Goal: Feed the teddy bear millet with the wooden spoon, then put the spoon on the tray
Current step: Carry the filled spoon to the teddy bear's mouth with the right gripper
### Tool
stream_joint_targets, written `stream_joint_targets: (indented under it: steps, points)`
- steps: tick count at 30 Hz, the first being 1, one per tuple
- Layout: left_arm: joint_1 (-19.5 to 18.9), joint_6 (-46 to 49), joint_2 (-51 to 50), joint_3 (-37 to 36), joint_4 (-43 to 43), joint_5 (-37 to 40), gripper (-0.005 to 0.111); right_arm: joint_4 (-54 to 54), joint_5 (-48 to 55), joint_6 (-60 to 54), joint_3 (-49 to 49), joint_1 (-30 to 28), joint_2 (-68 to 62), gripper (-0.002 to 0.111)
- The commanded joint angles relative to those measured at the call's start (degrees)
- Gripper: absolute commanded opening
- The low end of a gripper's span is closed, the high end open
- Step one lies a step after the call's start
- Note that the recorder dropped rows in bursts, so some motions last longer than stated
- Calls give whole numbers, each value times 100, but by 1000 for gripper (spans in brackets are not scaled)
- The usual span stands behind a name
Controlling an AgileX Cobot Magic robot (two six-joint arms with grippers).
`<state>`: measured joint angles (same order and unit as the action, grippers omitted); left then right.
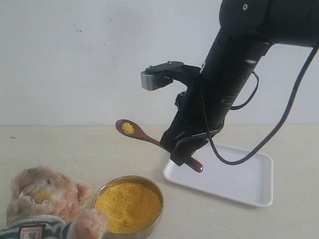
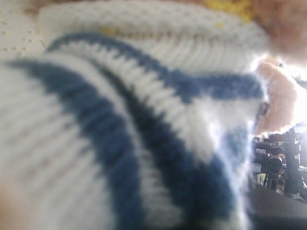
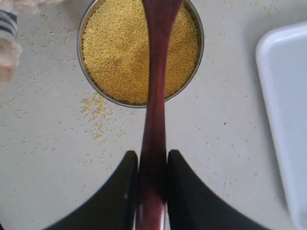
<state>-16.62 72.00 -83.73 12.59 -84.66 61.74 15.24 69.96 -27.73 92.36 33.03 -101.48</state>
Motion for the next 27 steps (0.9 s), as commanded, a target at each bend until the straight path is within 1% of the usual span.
stream_joint_targets:
  steps: [1,5,8,12,15,19,22,27]
  points:
    - [46,-33,2,-83,-77,66,4,-589,0,-7,27,496,91,0]
    - [46,-33,2,-96,-104,66,4,-1301,0,-20,27,1167,91,0]
    - [46,-33,2,-96,-118,76,4,-1575,-16,35,27,1586,91,0]
    - [46,-33,2,-96,-118,102,4,-1736,-701,45,27,2066,91,0]
    - [46,-33,2,-96,-118,161,4,-2001,-1161,76,27,2305,91,0]
    - [46,-4,2,-96,-118,229,4,-2103,-1537,140,27,2466,75,0]
    - [46,-4,2,-96,-118,229,4,-2299,-1517,130,27,2524,77,0]
    - [46,-4,2,-96,-143,229,4,-3317,-1042,191,27,2826,77,0]
